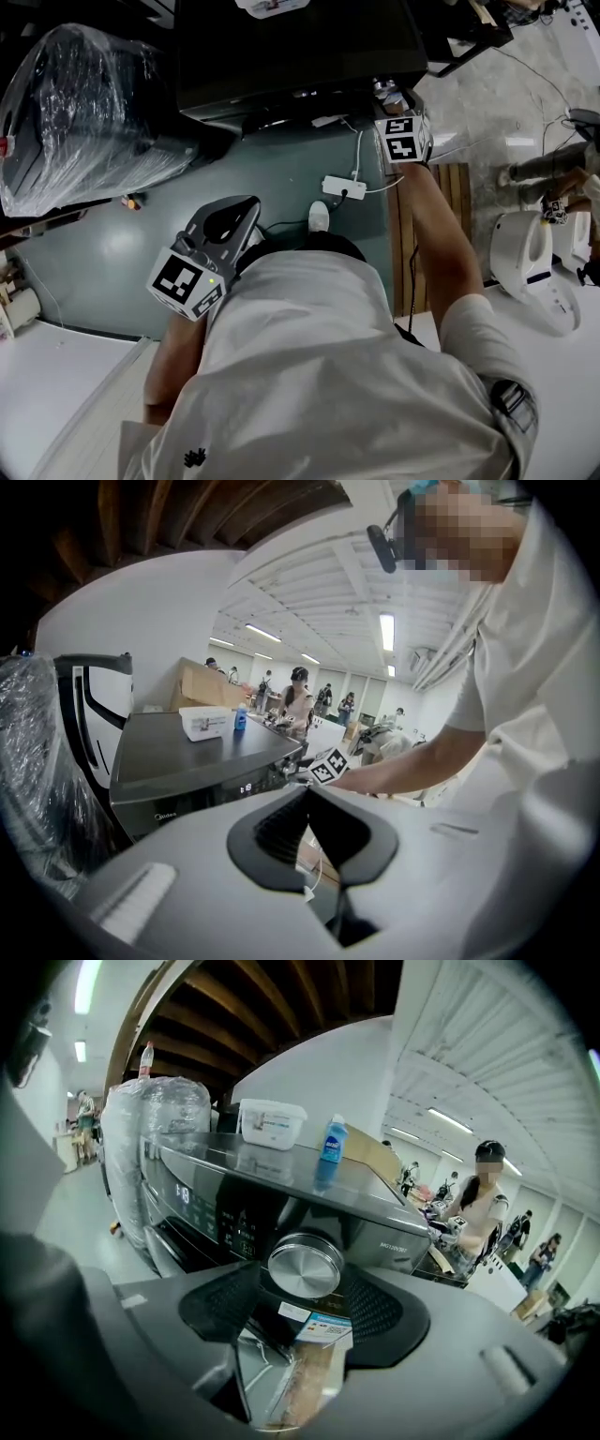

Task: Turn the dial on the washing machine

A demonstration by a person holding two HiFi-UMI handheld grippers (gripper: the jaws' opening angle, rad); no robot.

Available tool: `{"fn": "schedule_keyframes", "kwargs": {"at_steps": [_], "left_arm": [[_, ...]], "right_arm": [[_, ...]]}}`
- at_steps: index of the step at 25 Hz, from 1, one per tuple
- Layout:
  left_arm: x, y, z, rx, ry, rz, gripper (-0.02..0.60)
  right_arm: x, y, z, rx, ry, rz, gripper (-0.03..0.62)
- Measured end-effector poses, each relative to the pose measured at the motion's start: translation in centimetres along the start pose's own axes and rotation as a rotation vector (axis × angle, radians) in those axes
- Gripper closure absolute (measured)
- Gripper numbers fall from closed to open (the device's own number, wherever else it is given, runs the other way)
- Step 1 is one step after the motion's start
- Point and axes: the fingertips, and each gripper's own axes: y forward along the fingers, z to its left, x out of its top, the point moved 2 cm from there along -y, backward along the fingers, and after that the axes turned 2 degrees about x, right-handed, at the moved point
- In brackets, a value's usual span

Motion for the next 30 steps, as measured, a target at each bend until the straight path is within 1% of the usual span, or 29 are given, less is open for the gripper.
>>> {"fn": "schedule_keyframes", "kwargs": {"at_steps": [6, 11, 18, 23, 24, 26, 30], "left_arm": [[0.0, -0.2, 0.1, 0.006, 0.008, 0.011, 0.526], [-0.1, -0.5, 0.4, 0.014, 0.003, 0.010, 0.526], [0.0, -1.0, 0.6, 0.023, 0.007, 0.010, 0.526], [0.1, -1.1, 0.5, 0.020, 0.011, 0.008, 0.526], [0.1, -1.1, 0.5, 0.019, 0.012, 0.008, 0.526], [0.0, -1.1, 0.3, 0.017, 0.015, 0.009, 0.526], [-0.1, -1.3, 0.1, 0.018, 0.015, 0.012, 0.526]], "right_arm": [[-0.7, 1.3, 0.1, -0.040, -0.016, 0.027, 0.342], [0.1, 1.2, -0.3, -0.043, 0.053, 0.025, 0.344], [0.0, 1.0, -0.9, -0.006, 0.192, -0.004, 0.344], [-0.2, 1.0, -1.3, 0.057, 0.396, -0.047, 0.344], [-0.2, 0.9, -1.4, 0.063, 0.421, -0.052, 0.343], [-0.2, 0.9, -1.4, 0.062, 0.418, -0.052, 0.344], [-0.1, 0.5, -1.3, 0.042, 0.352, -0.047, 0.342]]}}
